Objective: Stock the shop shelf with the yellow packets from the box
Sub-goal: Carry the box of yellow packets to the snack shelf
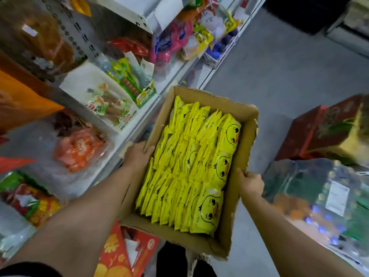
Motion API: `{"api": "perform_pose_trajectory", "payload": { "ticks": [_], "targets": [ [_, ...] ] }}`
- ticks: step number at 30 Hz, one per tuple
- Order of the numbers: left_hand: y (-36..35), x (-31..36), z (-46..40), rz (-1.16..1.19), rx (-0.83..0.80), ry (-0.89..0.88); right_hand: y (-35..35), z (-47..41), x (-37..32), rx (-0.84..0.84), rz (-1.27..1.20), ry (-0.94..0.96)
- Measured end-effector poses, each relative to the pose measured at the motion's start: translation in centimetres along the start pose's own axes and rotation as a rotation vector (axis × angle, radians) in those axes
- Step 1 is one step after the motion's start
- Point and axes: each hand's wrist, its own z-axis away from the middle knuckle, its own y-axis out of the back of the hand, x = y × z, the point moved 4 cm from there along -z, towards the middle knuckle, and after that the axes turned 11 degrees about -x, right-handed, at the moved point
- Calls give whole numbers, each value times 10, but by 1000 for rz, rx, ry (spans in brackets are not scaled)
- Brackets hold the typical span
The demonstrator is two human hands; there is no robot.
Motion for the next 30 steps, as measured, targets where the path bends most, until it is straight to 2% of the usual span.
{"api": "perform_pose_trajectory", "payload": {
  "ticks": [11,23,26,30],
  "targets": [
    [-1,-10,-25,-42,4,-5,-25,-12,-4,42,-21,-31],
    [-8,7,-12,67,24,24,-22,-4,-5,4,-31,-48],
    [-3,14,-3,80,46,36,-16,3,-10,-38,-30,-51],
    [5,35,9,32,-11,100,-5,14,-20,-171,-49,-111]
  ]
}}
